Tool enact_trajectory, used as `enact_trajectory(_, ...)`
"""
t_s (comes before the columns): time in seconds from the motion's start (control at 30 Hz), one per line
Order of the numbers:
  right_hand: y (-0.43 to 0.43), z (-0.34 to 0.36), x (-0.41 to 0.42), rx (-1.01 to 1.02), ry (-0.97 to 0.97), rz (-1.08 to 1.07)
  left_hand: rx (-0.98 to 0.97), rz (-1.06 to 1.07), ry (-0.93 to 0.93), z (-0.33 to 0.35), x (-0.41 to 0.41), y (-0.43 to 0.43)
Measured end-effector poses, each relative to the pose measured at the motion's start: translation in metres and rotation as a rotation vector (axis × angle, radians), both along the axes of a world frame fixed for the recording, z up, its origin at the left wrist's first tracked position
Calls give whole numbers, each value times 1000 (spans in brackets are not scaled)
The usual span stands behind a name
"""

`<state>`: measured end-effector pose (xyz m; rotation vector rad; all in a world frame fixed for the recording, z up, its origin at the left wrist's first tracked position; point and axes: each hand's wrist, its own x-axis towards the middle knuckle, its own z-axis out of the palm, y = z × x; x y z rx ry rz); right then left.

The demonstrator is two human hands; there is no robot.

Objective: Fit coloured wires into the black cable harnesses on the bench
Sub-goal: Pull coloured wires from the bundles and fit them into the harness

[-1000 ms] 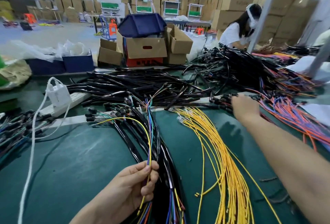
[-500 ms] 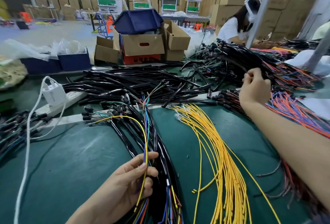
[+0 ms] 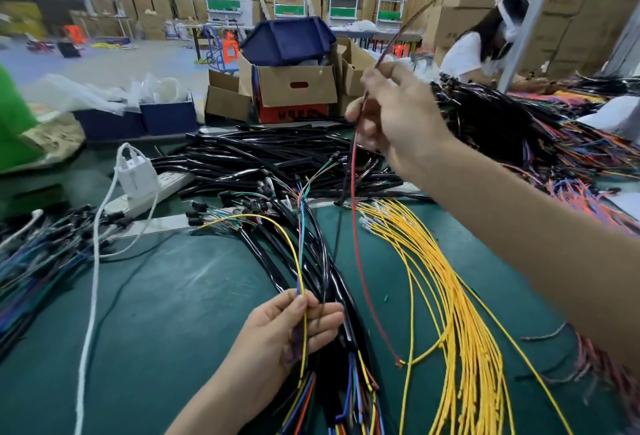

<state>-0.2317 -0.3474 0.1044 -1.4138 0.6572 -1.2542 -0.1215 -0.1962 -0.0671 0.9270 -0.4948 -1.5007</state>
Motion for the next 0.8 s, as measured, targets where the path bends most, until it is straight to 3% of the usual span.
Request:
enact_trajectory(0.37, -12, -91, 27, 121, 203, 63, -33, -106, 27, -3, 7, 4)
enact_trajectory(0.6, -22, -102, 32, 121, 273, 74, -56, -139, -17, -6, 10, 2)
enact_trajectory(0.8, -50, -101, 4, 260, 486, 66, -73, -166, 54, -9, 11, 3)
